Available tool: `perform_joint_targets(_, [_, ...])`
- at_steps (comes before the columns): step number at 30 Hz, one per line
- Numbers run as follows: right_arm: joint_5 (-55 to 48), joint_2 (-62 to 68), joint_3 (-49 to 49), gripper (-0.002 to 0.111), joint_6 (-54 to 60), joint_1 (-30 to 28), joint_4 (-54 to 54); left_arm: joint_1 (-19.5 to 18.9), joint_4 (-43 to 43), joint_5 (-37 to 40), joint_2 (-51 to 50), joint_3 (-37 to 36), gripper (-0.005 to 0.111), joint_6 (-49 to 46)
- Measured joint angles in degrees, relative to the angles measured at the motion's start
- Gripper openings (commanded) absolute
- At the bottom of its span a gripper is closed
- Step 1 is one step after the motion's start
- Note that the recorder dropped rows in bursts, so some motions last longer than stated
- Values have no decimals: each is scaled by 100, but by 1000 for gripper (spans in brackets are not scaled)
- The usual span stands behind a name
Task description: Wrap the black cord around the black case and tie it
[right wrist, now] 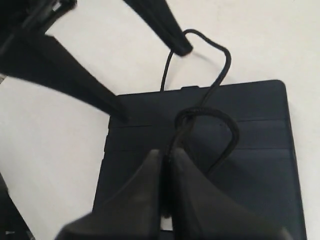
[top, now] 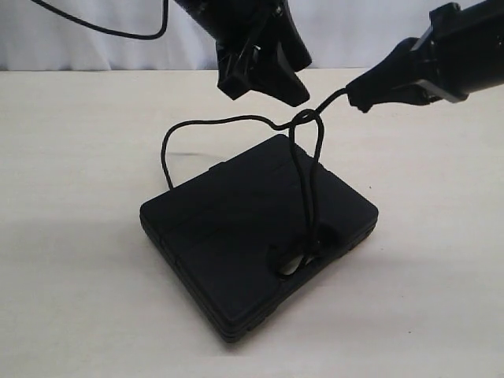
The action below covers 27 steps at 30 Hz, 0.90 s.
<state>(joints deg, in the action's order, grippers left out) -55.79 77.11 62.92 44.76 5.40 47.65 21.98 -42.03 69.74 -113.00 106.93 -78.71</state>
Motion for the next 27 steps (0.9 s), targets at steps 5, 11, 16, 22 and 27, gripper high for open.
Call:
perform_joint_targets(5, [20, -28, 69, 4, -60, 0, 29, 171, -24, 12, -103, -22, 54, -319])
perform_joint_targets(11, [60, -28, 69, 4, -60, 0, 29, 270, -24, 22, -349, -22, 54, -395])
perform_joint_targets(16, [143, -28, 69, 4, -60, 0, 29, 270, -115, -104, -467, -22, 38, -404])
perform_joint_targets(22, [153, -28, 69, 4, -60, 0, 29, 270, -382, -285, -482, -22, 9, -404])
perform_joint_targets(27, [153, -28, 69, 5, -60, 0, 29, 274, -505, -413, -482, -22, 0, -404])
